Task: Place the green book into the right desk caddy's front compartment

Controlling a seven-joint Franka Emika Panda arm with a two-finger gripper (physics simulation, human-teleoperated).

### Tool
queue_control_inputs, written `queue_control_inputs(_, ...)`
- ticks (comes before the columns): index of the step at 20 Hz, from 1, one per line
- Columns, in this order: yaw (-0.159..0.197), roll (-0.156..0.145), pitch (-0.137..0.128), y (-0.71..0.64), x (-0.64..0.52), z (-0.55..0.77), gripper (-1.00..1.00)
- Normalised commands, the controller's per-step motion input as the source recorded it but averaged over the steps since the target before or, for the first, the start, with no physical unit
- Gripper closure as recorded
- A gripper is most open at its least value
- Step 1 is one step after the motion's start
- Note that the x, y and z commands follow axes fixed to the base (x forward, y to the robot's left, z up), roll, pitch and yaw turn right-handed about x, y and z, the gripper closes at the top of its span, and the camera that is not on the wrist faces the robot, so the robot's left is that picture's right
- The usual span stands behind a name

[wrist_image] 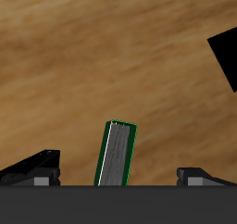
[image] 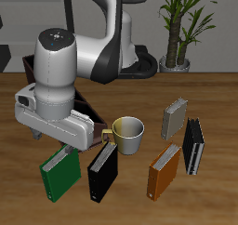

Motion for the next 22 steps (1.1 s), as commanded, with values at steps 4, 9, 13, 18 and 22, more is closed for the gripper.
queue_control_inputs(4, -0.067, -0.019, 0.014, -0.12, 0.0, -0.17, -1.0)
queue_control_inputs(9, -0.042, -0.02, 0.017, -0.18, 0.04, -0.09, -1.0)
queue_control_inputs(13, -0.013, -0.01, 0.013, -0.03, 0.04, -0.1, -1.0)
queue_control_inputs(18, -0.032, 0.009, 0.017, 0.05, 0.03, -0.13, -1.0)
queue_control_inputs(22, -0.005, 0.012, 0.033, 0.06, 0.08, -0.28, -1.0)
